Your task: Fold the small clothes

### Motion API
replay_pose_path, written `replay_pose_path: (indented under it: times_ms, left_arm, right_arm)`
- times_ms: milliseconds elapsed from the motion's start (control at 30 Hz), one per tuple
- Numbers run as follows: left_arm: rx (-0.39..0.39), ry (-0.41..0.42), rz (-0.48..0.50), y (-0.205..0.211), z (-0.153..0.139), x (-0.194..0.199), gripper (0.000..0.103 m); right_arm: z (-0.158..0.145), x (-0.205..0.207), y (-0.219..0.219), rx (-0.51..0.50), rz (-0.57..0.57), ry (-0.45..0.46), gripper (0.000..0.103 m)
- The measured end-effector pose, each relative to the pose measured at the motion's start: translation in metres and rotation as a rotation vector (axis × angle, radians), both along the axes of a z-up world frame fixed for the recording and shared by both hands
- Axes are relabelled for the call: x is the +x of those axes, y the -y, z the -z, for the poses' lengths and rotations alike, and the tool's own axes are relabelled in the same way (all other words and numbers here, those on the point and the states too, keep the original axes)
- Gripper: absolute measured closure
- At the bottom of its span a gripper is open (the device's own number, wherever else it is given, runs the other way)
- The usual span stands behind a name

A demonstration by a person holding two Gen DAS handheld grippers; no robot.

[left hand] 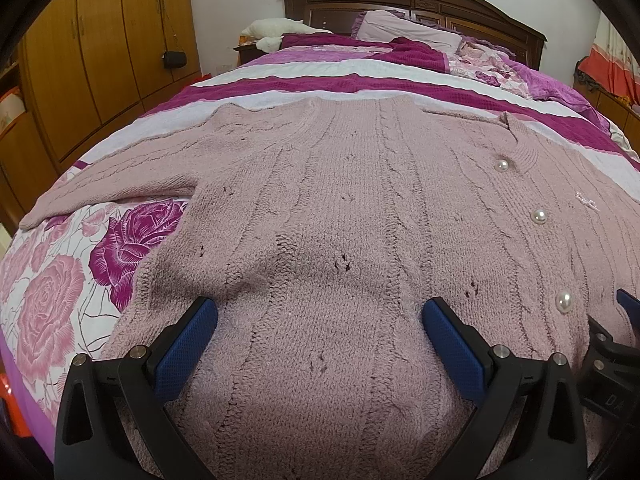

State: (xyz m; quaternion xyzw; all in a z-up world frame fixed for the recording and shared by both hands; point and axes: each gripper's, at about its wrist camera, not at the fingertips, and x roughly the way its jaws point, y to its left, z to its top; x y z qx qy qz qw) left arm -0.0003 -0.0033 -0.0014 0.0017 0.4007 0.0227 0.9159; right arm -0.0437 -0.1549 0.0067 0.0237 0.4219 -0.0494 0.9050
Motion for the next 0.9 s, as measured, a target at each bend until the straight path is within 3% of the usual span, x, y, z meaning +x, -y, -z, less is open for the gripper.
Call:
replay_pose_path:
  times_ms: [200, 367, 500, 567, 700, 800, 900]
  left_arm:
    - [-0.005, 0.0, 0.0, 0.0, 0.0, 0.0, 0.017]
    - [-0.058, -0.002, 0.012, -0.006, -0.001, 0.0, 0.017]
    - [-0.089, -0.02, 0.038, -0.012, -0.003, 0.004, 0.017]
    - [-0.141, -0.029, 0.055, -0.02, -0.006, 0.005, 0.018]
    - [-0.251, -0.022, 0.115, -0.04, -0.015, 0.012, 0.022]
    - [-0.351, -0.031, 0.065, -0.071, -0.026, 0.021, 0.032]
    - [-0.339, -0.006, -0.022, -0.103, -0.039, 0.026, 0.032]
  right_arm:
    - [0.0, 0.0, 0.001, 0.001, -0.001, 0.004, 0.0]
    - [-0.001, 0.001, 0.003, -0.004, -0.014, -0.003, 0.0]
    - [-0.02, -0.014, 0.002, -0.046, 0.059, 0.098, 0.007]
    - [-0.041, -0.026, -0.007, -0.079, 0.084, 0.223, 0.008]
    - [-0.071, -0.017, -0.048, -0.138, 0.042, 0.359, 0.008]
    - [-0.084, 0.005, -0.079, -0.114, -0.052, 0.419, 0.01]
    - [-0.082, 0.038, -0.105, -0.061, -0.145, 0.333, 0.015]
